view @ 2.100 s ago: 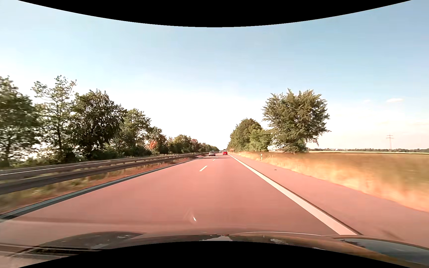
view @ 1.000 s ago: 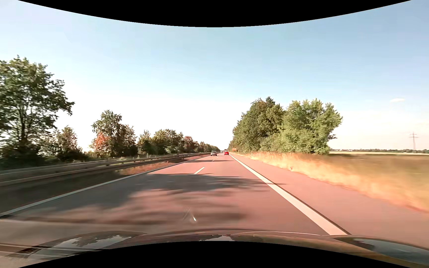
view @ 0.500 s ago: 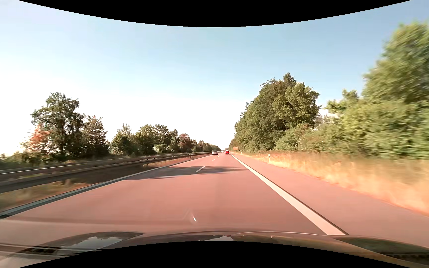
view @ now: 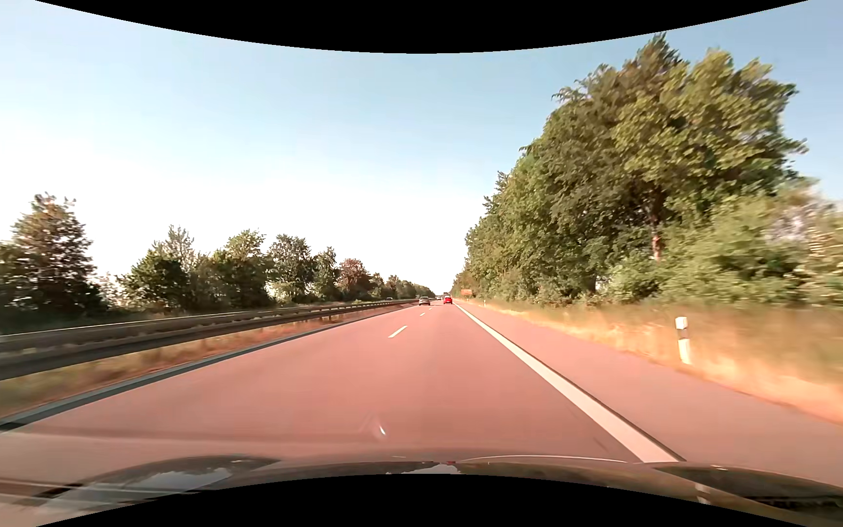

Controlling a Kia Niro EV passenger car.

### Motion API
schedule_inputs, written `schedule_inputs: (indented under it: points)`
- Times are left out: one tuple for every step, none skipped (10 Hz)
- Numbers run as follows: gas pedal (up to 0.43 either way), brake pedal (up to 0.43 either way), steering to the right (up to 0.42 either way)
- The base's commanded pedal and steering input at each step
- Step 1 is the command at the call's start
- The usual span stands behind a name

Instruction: Follow the waypoints while adhering to traffic rules and regulations

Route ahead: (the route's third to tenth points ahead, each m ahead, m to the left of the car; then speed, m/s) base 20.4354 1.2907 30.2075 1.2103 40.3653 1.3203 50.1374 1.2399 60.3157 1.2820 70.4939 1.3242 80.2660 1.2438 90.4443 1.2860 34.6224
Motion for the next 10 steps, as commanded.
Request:
schedule_inputs:
  points:
    - [0.339, 0.006, -0.002]
    - [0.339, 0.006, -0.002]
    - [0.339, 0.006, -0.001]
    - [0.339, 0.006, -0.001]
    - [0.339, 0.000, -0.001]
    - [0.339, 0.006, -0.001]
    - [0.339, 0.006, -0.002]
    - [0.339, 0.000, -0.001]
    - [0.339, 0.006, -0.002]
    - [0.339, 0.006, -0.001]
